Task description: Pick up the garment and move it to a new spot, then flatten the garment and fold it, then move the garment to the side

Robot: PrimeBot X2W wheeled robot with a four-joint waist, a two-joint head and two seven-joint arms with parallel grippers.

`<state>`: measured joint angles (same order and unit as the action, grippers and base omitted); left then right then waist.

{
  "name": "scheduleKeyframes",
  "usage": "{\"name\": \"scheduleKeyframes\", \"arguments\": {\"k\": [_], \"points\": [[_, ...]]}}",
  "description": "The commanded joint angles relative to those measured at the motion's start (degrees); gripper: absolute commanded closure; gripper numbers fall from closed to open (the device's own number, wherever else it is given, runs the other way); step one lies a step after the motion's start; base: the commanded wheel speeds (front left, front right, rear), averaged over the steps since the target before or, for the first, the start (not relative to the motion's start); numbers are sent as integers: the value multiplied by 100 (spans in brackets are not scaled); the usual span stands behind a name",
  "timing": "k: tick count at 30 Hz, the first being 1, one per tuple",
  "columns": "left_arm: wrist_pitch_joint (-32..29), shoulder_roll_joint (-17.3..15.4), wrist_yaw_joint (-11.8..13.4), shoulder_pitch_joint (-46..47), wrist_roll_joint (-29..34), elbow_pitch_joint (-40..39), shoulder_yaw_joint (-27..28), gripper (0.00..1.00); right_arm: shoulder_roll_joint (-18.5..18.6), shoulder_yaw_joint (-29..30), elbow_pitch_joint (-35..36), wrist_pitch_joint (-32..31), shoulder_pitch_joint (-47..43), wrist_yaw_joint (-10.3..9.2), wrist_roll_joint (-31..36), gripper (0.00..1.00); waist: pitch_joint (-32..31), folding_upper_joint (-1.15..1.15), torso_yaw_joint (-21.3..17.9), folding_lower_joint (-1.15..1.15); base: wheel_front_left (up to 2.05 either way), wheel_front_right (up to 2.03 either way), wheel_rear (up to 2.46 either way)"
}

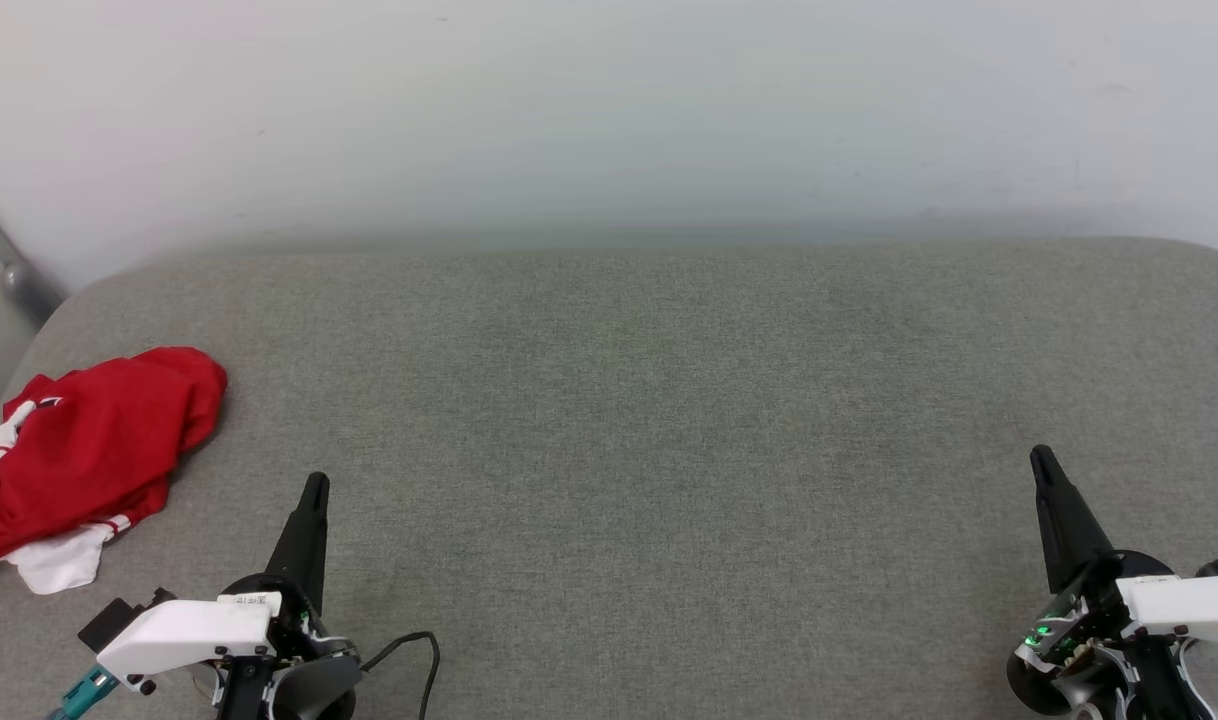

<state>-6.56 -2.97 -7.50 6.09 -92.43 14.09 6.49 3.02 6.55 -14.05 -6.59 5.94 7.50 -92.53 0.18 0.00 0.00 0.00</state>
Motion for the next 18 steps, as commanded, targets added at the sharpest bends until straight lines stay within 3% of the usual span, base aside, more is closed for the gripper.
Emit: {"name": "scheduleKeyframes", "arguments": {"k": [1, 18], "points": [[-17, 12, -11, 43, 15, 1, 24, 100, -21, 5, -7, -14, 71, -3, 34, 100, 0, 0, 0, 0, 0, 0, 0], [-17, 11, -11, 43, 16, 1, 24, 100, -22, 5, -7, -14, 71, -2, 34, 100, 0, 0, 0, 0, 0, 0, 0]]}}
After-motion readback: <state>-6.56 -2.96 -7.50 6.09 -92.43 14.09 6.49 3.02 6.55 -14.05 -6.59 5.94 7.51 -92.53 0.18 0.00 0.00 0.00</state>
